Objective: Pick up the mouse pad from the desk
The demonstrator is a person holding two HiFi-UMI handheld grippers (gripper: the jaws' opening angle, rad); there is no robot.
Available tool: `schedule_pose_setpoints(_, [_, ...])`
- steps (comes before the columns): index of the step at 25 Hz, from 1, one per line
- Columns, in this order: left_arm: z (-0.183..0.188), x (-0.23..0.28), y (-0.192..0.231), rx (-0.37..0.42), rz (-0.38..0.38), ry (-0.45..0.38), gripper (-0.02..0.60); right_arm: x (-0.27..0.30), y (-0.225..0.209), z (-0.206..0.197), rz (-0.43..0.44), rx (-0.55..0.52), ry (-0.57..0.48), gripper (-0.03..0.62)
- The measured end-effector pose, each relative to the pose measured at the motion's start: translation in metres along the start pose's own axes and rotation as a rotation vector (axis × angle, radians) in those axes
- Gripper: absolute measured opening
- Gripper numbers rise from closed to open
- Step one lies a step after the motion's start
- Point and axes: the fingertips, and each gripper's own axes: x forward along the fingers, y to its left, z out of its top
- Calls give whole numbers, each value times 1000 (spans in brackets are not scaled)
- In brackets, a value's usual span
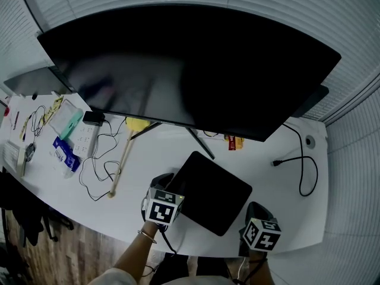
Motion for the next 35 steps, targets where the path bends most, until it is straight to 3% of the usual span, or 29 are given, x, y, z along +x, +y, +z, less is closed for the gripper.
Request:
schedule_pose_setpoints(15, [-3,6,-3,10,-33,39,156,4,-2,-6,-6,12,12,34])
schedule_pose_setpoints(21, [0,5,-10,0,-54,74,93,4,4,-6,3,10,9,34])
schedule_pose_setpoints(24, [-2,8,-13,60,-47,107,52,4,3,-4,0,12,2,34])
schedule_pose_setpoints(28, [-4,7,-17,144,-36,166,46,1,-1,-1,-9,21,-12,34])
schedule_pose_setpoints(35, [-3,7,-13,111,-61,132,44,-9,-4,4,-17,33,-38,34])
